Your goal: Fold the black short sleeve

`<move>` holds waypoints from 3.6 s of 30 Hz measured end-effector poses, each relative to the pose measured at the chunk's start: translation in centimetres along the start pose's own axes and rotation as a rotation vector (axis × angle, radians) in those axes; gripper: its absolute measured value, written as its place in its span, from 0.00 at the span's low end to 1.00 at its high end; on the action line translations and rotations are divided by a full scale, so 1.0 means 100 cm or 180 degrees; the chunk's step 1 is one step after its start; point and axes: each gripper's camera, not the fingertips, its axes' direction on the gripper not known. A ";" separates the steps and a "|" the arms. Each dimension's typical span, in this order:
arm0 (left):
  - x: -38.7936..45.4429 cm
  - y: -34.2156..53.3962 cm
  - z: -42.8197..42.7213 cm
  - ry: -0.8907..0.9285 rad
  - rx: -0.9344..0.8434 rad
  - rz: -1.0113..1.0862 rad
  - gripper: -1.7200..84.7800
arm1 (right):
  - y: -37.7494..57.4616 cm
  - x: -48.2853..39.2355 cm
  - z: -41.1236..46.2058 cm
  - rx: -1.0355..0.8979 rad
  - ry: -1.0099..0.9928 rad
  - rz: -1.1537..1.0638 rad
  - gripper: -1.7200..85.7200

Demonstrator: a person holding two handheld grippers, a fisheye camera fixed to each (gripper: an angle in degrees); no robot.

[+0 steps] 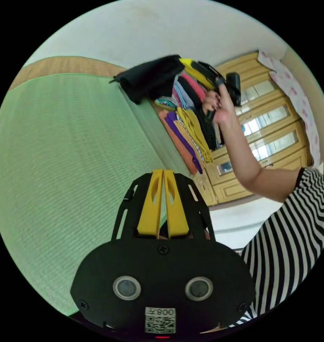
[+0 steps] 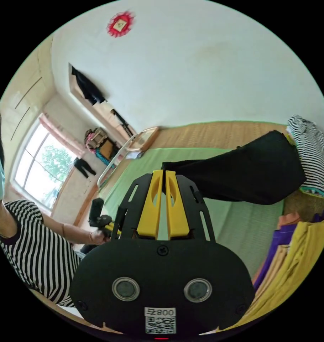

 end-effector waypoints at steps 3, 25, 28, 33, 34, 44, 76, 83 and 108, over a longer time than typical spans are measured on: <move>-0.022 0.049 -0.059 0.0029 0.0377 -0.0352 0.03 | 0.015 -0.057 0.023 -0.0343 -0.0257 -0.0101 0.03; -0.101 0.302 -0.220 0.1413 0.1891 -0.0954 0.16 | 0.098 -0.296 -0.064 -0.0438 -0.0745 -0.0204 0.03; -0.107 0.299 -0.214 0.1747 0.1783 -0.0927 0.15 | 0.112 -0.300 -0.080 -0.0401 -0.0712 -0.0078 0.03; -0.110 0.300 -0.208 0.1802 0.1537 -0.1004 0.07 | 0.132 -0.307 -0.115 -0.0344 -0.0588 0.0098 0.03; -0.110 0.300 -0.209 0.1797 0.1540 -0.1001 0.07 | 0.135 -0.307 -0.119 -0.0353 -0.0541 0.0118 0.03; -0.073 0.283 -0.210 0.1453 0.1161 -0.0524 0.04 | 0.152 -0.372 -0.177 -0.0191 0.0157 -0.0125 0.12; -0.011 0.239 -0.248 0.1312 0.0760 -0.0314 0.07 | 0.150 -0.448 -0.131 -0.0948 0.0968 -0.0556 0.03; -0.055 0.197 -0.261 0.0762 0.0607 -0.0846 0.15 | 0.163 -0.429 -0.157 -0.0979 0.0774 -0.0430 0.03; -0.021 0.197 -0.301 0.0831 0.0152 -0.1142 0.05 | 0.198 -0.352 -0.239 -0.0778 0.0417 -0.0169 0.03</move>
